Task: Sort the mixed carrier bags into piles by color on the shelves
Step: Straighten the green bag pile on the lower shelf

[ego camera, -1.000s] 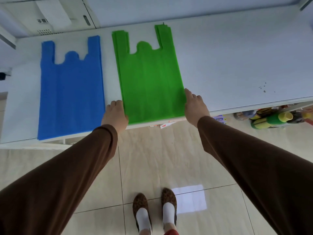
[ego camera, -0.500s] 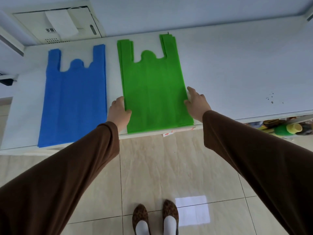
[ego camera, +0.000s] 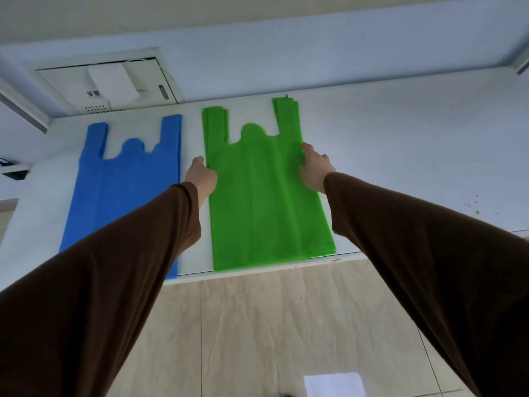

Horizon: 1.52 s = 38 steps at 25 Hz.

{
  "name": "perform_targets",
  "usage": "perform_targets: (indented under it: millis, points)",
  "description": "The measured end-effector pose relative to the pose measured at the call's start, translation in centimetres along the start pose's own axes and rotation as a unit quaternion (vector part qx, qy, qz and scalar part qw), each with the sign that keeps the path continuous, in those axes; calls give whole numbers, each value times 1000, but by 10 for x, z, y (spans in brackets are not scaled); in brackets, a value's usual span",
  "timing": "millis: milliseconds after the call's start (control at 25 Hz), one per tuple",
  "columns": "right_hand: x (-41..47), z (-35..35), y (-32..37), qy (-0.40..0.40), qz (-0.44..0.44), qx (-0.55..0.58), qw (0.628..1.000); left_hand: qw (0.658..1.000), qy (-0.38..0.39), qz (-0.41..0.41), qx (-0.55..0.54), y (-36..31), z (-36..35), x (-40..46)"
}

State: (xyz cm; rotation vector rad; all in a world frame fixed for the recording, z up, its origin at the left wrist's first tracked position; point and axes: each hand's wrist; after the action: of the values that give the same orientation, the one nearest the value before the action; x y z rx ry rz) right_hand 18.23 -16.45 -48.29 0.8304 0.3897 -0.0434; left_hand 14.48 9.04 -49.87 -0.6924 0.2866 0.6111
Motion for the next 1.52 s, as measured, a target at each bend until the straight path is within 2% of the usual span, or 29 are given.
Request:
perform_targets:
  millis: [120,240,320,360,400,480,600,680,960,1320,1520]
  points:
    - [6,-2,-2,-38,-2,-18,999,999,-20,31,-24,-1,0,1]
    - [0,0,-9,-11,6,-11,1000,999,0,31,-34,2,6,-6]
    - [-19,7,-20,-33,38,-31,998,999,-14,-25,31,11,11,-28]
    - [-32,11,-30,-42,68,-58,995,991,-29,-86,95,19,14,-45]
    - [-48,15,-43,-36,106,-88,990,971,-40,-166,167,32,15,-62]
    - [-85,20,-68,11,174,-144,974,907,-17,-307,289,60,10,-100]
    - [-129,18,-92,92,226,-249,937,821,45,-392,413,95,-8,-138]
    - [-139,12,-97,107,229,-291,923,793,35,-413,446,108,-20,-143]
    - [-140,5,-92,93,196,-301,928,806,-1,-398,439,102,-24,-142]
    - [-141,4,-82,74,171,-287,940,829,1,-373,416,98,-24,-144]
    - [-143,2,-79,69,163,-286,942,830,-4,-367,420,97,-27,-143]
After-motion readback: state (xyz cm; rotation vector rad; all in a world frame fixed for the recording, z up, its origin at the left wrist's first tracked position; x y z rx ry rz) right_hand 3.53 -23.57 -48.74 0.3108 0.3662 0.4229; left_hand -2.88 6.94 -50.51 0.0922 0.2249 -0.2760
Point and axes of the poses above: each hand's wrist, its own x-axis towards the middle knuckle, its own z-axis out of the back of the hand, y = z × x, and after that the axes turned 14 degrees about x, right-handed
